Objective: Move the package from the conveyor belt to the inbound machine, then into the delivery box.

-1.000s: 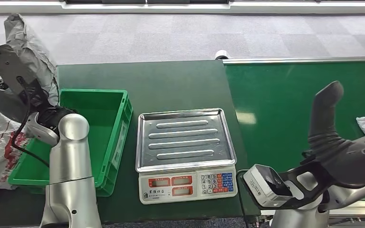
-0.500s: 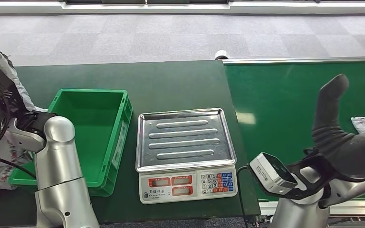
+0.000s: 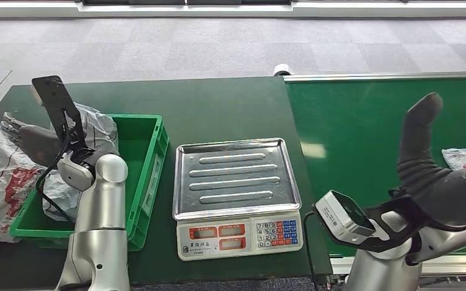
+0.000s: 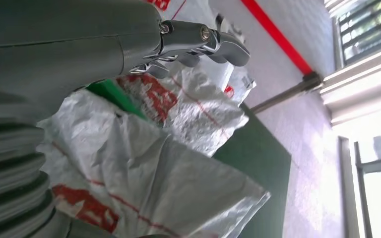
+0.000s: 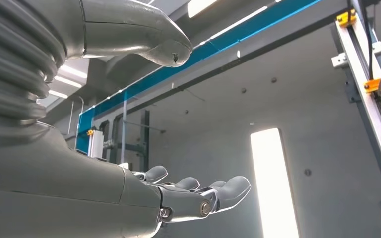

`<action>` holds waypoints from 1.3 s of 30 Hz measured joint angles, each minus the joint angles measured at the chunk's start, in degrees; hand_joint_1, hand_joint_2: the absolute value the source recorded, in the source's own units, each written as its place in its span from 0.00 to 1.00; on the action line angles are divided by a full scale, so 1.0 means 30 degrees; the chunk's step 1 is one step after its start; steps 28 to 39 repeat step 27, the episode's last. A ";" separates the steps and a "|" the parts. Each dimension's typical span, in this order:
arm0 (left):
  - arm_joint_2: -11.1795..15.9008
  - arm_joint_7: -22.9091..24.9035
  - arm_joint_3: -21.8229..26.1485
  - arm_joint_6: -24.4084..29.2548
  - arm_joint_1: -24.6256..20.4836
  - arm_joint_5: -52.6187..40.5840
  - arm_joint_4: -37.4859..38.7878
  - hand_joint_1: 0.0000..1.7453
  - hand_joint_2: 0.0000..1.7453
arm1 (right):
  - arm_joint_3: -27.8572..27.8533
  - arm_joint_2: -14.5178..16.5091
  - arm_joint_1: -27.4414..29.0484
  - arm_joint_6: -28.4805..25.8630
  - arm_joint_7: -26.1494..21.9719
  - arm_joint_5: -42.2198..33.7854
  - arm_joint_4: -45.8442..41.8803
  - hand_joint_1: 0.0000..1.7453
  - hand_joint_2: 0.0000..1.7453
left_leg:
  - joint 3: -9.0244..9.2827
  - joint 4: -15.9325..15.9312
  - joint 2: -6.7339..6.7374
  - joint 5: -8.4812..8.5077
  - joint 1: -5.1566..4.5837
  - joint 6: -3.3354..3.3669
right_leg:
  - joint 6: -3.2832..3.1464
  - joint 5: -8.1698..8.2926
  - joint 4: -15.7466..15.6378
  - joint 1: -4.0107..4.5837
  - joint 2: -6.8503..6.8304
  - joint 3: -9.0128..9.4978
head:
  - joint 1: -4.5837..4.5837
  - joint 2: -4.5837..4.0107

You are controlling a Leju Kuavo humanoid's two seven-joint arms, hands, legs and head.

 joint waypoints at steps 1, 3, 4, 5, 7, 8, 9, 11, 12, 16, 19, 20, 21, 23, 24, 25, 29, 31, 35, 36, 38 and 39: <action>0.0002 0.0000 -0.0136 0.0002 -0.0061 0.0729 0.0314 0.00 1.00 | -0.0033 0.0000 0.0004 0.0000 -0.0102 -0.0120 0.0000 0.00 1.00 | 0.0000 0.0000 0.0000 0.0000 -0.0001 0.0000 | 0.0000 0.0001 0.0000 -0.0001 0.0000 0.0001 | 0.0000 0.0000; 0.0018 0.0000 -0.0520 0.0002 -0.0127 0.2490 0.0748 0.00 1.00 | -0.0165 0.0000 0.0017 0.0000 -0.0288 -0.0351 0.0011 0.00 1.00 | -0.0004 0.0000 -0.0003 0.0000 -0.0001 0.0000 | 0.0001 0.0001 0.0000 -0.0001 -0.0002 0.0005 | 0.0000 0.0000; 0.0035 0.0000 -0.0783 0.0002 -0.0133 0.3544 0.0859 0.00 1.00 | -0.0271 0.0000 0.0022 0.0000 -0.0335 -0.0440 0.0026 0.00 1.00 | -0.0005 0.0000 -0.0007 0.0000 -0.0001 0.0000 | 0.0001 0.0001 0.0000 -0.0001 -0.0004 0.0009 | 0.0000 0.0000; 0.0069 0.0000 -0.1112 0.0002 -0.0123 0.4759 0.0931 0.00 1.00 | -0.0405 0.0000 0.0024 0.0000 -0.0321 -0.0481 0.0046 0.00 1.00 | -0.0007 0.0000 -0.0011 0.0000 -0.0001 0.0001 | 0.0001 0.0001 0.0000 -0.0001 -0.0008 0.0014 | 0.0000 0.0000; 0.0259 0.0000 -0.2039 -0.0149 0.0004 0.7835 0.0909 0.00 1.00 | -0.0753 0.0000 0.0021 0.0000 0.0025 -0.0325 0.0113 0.00 1.00 | -0.0010 -0.0001 -0.0019 0.0000 -0.0001 0.0001 | 0.0001 0.0001 0.0000 -0.0001 -0.0014 0.0021 | 0.0000 0.0000; 0.0447 0.0000 -0.2646 -0.0500 0.0193 0.9947 0.0660 0.00 1.00 | -0.0993 0.0000 0.0018 0.0000 0.0383 -0.0091 0.0149 0.00 1.00 | -0.0010 -0.0001 -0.0021 0.0000 -0.0001 0.0001 | 0.0001 0.0001 0.0000 0.0000 -0.0016 0.0023 | 0.0000 0.0000; 0.0723 0.0000 -0.3428 -0.1195 0.0516 1.2516 0.0122 0.00 1.00 | -0.1336 0.0000 0.0010 0.0000 0.0776 0.0173 0.0196 0.00 1.00 | -0.0013 -0.0001 -0.0022 0.0000 0.0000 0.0001 | 0.0001 0.0001 0.0000 0.0001 -0.0017 0.0022 | 0.0000 0.0000; 0.1393 0.0000 -0.5191 -0.3634 0.1511 1.7717 -0.1682 0.00 1.00 | -0.2394 0.0013 -0.0053 0.0000 0.1520 0.0779 0.0432 0.00 1.00 | -0.0025 -0.0002 -0.0043 -0.0001 0.0001 0.0001 | 0.0002 -0.0001 0.0000 0.0002 -0.0035 0.0023 | 0.0000 0.0000; 0.1726 0.0000 -0.6050 -0.5153 0.2111 1.9745 -0.2780 0.00 1.00 | -0.3103 0.0031 -0.0106 0.0002 0.1903 0.1162 0.0655 0.00 1.00 | -0.0033 -0.0003 -0.0058 -0.0003 0.0001 0.0002 | 0.0005 -0.0004 0.0000 0.0002 -0.0047 0.0024 | 0.0004 0.0000; 0.2505 0.0000 -0.8128 -1.0878 0.4981 2.2882 -0.7419 0.00 1.00 | -0.6331 -0.0106 -0.0262 0.0016 0.5301 0.4203 0.2642 0.00 1.00 | -0.0030 -0.0002 -0.0072 -0.0036 -0.0003 0.0019 | 0.0018 -0.0025 -0.0011 -0.0003 -0.0062 0.0028 | -0.0004 0.0000; 0.2636 0.0000 -0.8863 -1.4393 0.6993 2.3797 -1.0270 0.00 1.00 | -0.8079 -0.1071 0.0061 0.0026 0.9341 0.5800 0.4650 0.00 1.00 | -0.0040 0.0001 -0.0163 -0.0048 -0.0013 0.0036 | 0.0067 -0.0067 -0.0025 -0.0016 -0.0140 0.0057 | 0.0002 0.0000; 0.2637 0.0000 -0.8953 -1.4973 0.7308 2.3933 -1.0705 0.00 1.00 | -0.8313 -0.1306 0.0147 0.0024 1.0014 0.5936 0.5025 0.00 1.00 | -0.0043 0.0001 -0.0187 -0.0049 -0.0016 0.0038 | 0.0077 -0.0075 -0.0026 -0.0019 -0.0161 0.0065 | 0.0004 0.0000; 0.2637 0.0000 -0.8984 -1.5246 0.7463 2.3986 -1.0918 0.00 1.00 | -0.8432 -0.1430 0.0188 0.0022 1.0315 0.5976 0.5228 0.00 1.00 | -0.0043 0.0001 -0.0197 -0.0050 -0.0018 0.0039 | 0.0077 -0.0076 -0.0026 -0.0022 -0.0168 0.0069 | 0.0000 0.0000; 0.2637 0.0000 -0.8996 -1.5359 0.7500 2.4002 -1.1015 0.00 1.00 | -0.8470 -0.1476 0.0199 0.0022 1.0404 0.5987 0.5298 0.00 1.00 | -0.0043 0.0001 -0.0198 -0.0050 -0.0018 0.0039 | 0.0078 -0.0077 -0.0026 -0.0022 -0.0168 0.0070 | 0.0004 0.0000; 0.2632 0.0000 -0.9110 -1.6029 0.8024 2.4087 -1.1704 0.00 1.00 | -0.8772 -0.2119 0.0396 0.0011 1.1539 0.6036 0.6127 0.00 1.00 | -0.0043 0.0002 -0.0202 -0.0056 -0.0026 0.0046 | 0.0084 -0.0081 -0.0027 -0.0029 -0.0172 0.0071 | 0.0004 0.0000; 0.2589 0.0000 -0.9283 -1.6944 0.8748 2.4203 -1.2615 0.00 1.00 | -0.9043 -0.3219 0.0727 0.0091 1.3639 0.6094 0.7489 0.00 1.00 | -0.0049 0.0002 -0.0211 -0.0066 -0.0036 0.0062 | 0.0096 -0.0089 -0.0028 -0.0038 -0.0186 0.0076 | 0.0007 0.0000; 0.2499 0.0000 -0.9610 -1.8662 1.0171 2.4415 -1.4347 0.00 1.00 | -0.9489 -0.5409 0.1368 0.0269 1.7849 0.6197 1.0191 0.00 1.00 | -0.0060 0.0002 -0.0228 -0.0086 -0.0056 0.0091 | 0.0119 -0.0104 -0.0029 -0.0056 -0.0214 0.0083 | 0.0007 0.0000; 0.2499 0.0000 -0.9610 -1.8662 1.0171 2.4415 -1.4347 0.00 1.00 | -0.9489 -0.5409 0.1368 0.0269 1.7849 0.6197 1.0191 0.00 1.00 | -0.0060 0.0002 -0.0228 -0.0086 -0.0056 0.0091 | 0.0119 -0.0104 -0.0029 -0.0056 -0.0214 0.0083 | 0.0007 0.0000; 0.2499 0.0000 -0.9610 -1.8662 1.0171 2.4415 -1.4347 0.00 1.00 | -0.9489 -0.5409 0.1368 0.0269 1.7849 0.6197 1.0191 0.00 1.00 | -0.0060 0.0002 -0.0228 -0.0086 -0.0056 0.0091 | 0.0119 -0.0104 -0.0029 -0.0056 -0.0214 0.0083 | 0.0007 0.0000; 0.2499 0.0000 -0.9610 -1.8662 1.0171 2.4415 -1.4347 0.00 1.00 | -0.9489 -0.5409 0.1368 0.0269 1.7849 0.6197 1.0191 0.00 1.00 | -0.0060 0.0002 -0.0228 -0.0086 -0.0056 0.0091 | 0.0119 -0.0104 -0.0029 -0.0056 -0.0214 0.0083 | 0.0007 0.0000; 0.2499 0.0000 -0.9610 -1.8662 1.0171 2.4415 -1.4347 0.00 1.00 | -0.9489 -0.5409 0.1368 0.0269 1.7849 0.6197 1.0191 0.00 1.00 | -0.0060 0.0002 -0.0228 -0.0086 -0.0056 0.0091 | 0.0119 -0.0104 -0.0029 -0.0056 -0.0214 0.0083 | 0.0007 0.0000; 0.2499 0.0000 -0.9610 -1.8662 1.0171 2.4415 -1.4347 0.00 1.00 | -0.9489 -0.5409 0.1368 0.0269 1.7849 0.6197 1.0191 0.00 1.00 | -0.0060 0.0002 -0.0228 -0.0086 -0.0056 0.0091 | 0.0119 -0.0104 -0.0029 -0.0056 -0.0214 0.0083 | 0.0007 0.0000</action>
